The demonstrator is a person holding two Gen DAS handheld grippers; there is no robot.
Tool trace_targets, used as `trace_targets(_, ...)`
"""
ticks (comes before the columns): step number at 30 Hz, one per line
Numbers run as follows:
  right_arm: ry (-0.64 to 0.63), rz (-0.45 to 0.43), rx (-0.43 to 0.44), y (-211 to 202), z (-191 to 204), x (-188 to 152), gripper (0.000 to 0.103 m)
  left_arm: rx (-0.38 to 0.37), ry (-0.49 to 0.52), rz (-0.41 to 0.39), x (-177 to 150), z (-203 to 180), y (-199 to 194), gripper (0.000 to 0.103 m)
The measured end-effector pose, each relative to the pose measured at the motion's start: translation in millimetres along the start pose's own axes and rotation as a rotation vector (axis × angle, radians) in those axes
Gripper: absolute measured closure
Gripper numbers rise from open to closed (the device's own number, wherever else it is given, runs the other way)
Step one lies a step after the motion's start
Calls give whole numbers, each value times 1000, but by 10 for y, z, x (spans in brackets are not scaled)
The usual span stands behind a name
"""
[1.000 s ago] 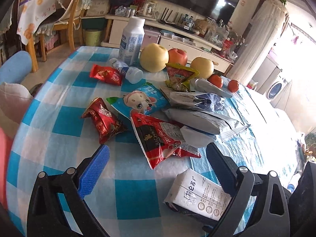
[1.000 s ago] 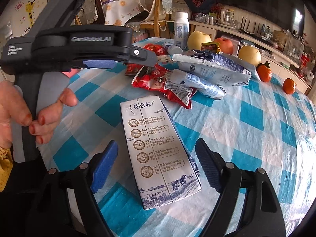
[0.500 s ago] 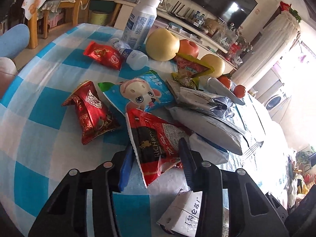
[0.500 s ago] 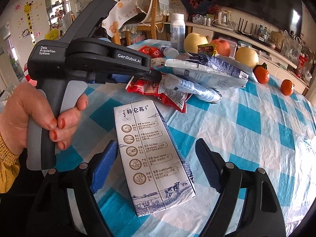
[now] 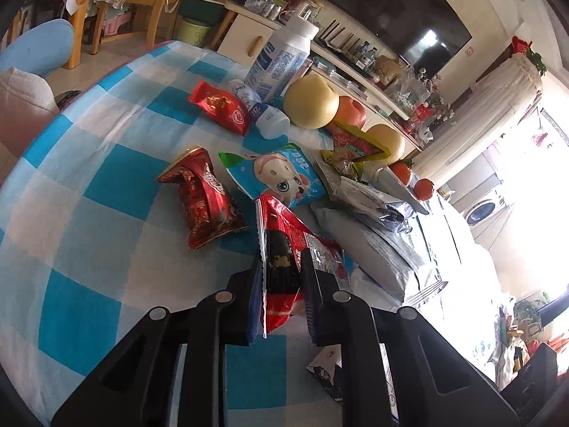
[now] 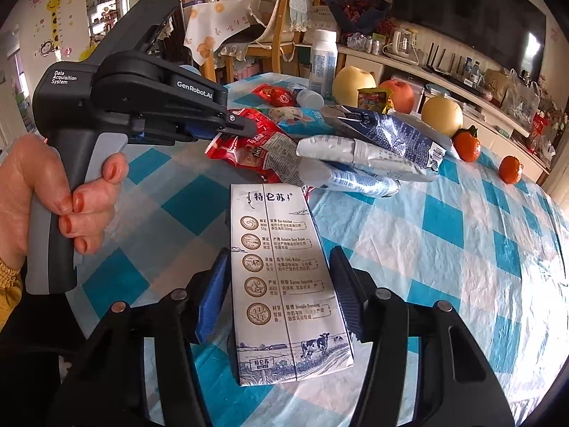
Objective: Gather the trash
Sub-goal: 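Close the left gripper on the red snack wrapper and lift it, then carry the red wrapper with the left gripper over the pink bucket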
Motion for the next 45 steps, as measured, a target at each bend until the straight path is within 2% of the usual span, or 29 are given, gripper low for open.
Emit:
trace_targets(17, 101, -64, 32, -281, 139, 255, 46, -33, -58, -113, 247, 302, -619, 90)
trace_targets(18, 113, -64, 35, -283, 142, 273, 46, -39, -63, -121, 262, 316, -656, 92)
trace_targets(19, 123, -64, 38, -287, 154, 285, 46, -50, -70, -133, 287, 328, -701, 101)
trace_targets(21, 136, -65, 46, -288, 178, 317, 46, -61, -80, -146, 320, 351, -775, 101)
trace_targets(27, 133, -62, 37, -238, 284, 381, 46, -71, -75, -124, 325, 447, -784, 99)
trace_targets(30, 120, -52, 25, -199, 293, 348, 46, 23, -32, -119, 301, 525, -748, 96)
trace_targets(32, 114, -46, 20, -164, 286, 321, 46, 65, 33, -96, 262, 510, -699, 85)
trace_targets(33, 115, -41, 19, -148, 278, 300, 46, 90, 53, -55, 210, 512, -633, 59)
trace_targets(34, 117, -37, 20, -135, 267, 280, 46, 110, 67, -14, 153, 520, -575, 41)
trace_targets(37, 123, -31, 30, -108, 241, 235, 46, 215, 173, 54, 14, 531, -444, 36)
trace_targets(38, 121, -33, 34, -106, 235, 223, 46, 227, 200, 62, -4, 521, -449, 33)
trace_targets(40, 124, -34, 45, -106, 228, 207, 46, 238, 256, 59, -18, 494, -477, 20)
trace_targets(42, 130, -31, 59, -95, 212, 189, 46, 296, 366, 53, -13, 472, -507, 13)
trace_targets(45, 141, -15, 79, -54, 176, 133, 46, 359, 541, 64, -13, 415, -513, 13)
Point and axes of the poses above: each gripper's, at about its wrist camera, not at the fingertips, and y roughly the way its jaws point, z to its left, x to its top, the point moved 8 cm from there along y, roughly the way its jaws point, and after that the axes turned 1 degree about -z, right-handed, at the moved point
